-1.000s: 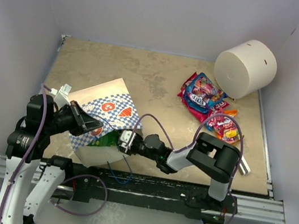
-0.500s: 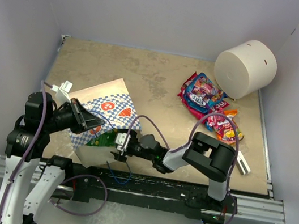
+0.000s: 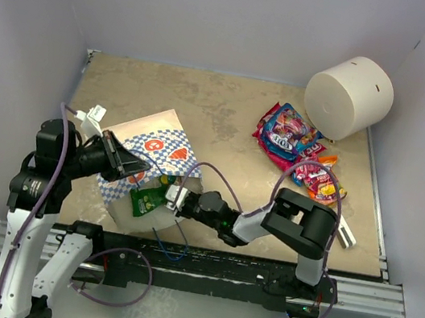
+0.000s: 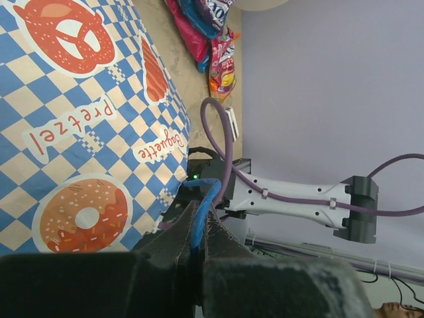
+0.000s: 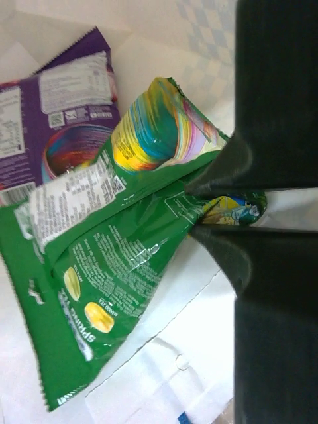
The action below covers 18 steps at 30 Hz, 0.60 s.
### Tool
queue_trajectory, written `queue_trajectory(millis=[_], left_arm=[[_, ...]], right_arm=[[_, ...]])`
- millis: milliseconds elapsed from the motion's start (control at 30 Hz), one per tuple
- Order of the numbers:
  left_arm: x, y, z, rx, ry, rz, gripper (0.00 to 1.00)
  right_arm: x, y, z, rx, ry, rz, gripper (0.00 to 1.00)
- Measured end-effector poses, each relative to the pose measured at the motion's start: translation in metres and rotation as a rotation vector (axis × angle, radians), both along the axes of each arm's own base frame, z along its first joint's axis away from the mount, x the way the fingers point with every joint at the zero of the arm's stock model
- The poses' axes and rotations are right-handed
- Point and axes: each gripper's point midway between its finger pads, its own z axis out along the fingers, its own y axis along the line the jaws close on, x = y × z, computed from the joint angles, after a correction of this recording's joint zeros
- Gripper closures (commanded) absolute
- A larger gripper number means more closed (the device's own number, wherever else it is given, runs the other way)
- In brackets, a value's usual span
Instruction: Take the snacks out of the paper bag
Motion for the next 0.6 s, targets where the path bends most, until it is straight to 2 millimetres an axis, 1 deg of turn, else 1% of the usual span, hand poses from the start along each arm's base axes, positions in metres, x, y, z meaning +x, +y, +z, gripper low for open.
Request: queue_trajectory(millis=[67, 167, 300, 400, 500, 600], left_arm=[[0.002, 0.000, -0.001, 0.006, 0.000, -0.001, 1.00], [0.005, 0.001, -0.001, 0.018, -0.002, 0.001, 1.00], [0.013, 0.005, 0.003, 0.040, -0.009, 0.029, 1.00], [0.022, 0.009, 0.009, 0.069, -0.033, 0.053, 1.00], [0.030, 0.012, 0.012, 0.082, -0.051, 0.073, 1.00], [0.037, 0.015, 0.013, 0.090, -0.065, 0.092, 1.00]], right_arm=[[-0.002, -0.001, 0.008, 0.000, 0.005, 0.003, 0.95], [-0.006, -0.002, 0.026, 0.008, 0.013, 0.020, 0.99], [-0.019, -0.003, 0.050, 0.028, 0.048, 0.076, 1.00], [-0.035, -0.005, 0.068, 0.044, 0.083, 0.139, 1.00], [-0.053, -0.011, 0.091, 0.062, 0.117, 0.211, 1.00], [-0.068, -0.023, 0.115, 0.072, 0.141, 0.257, 1.00]])
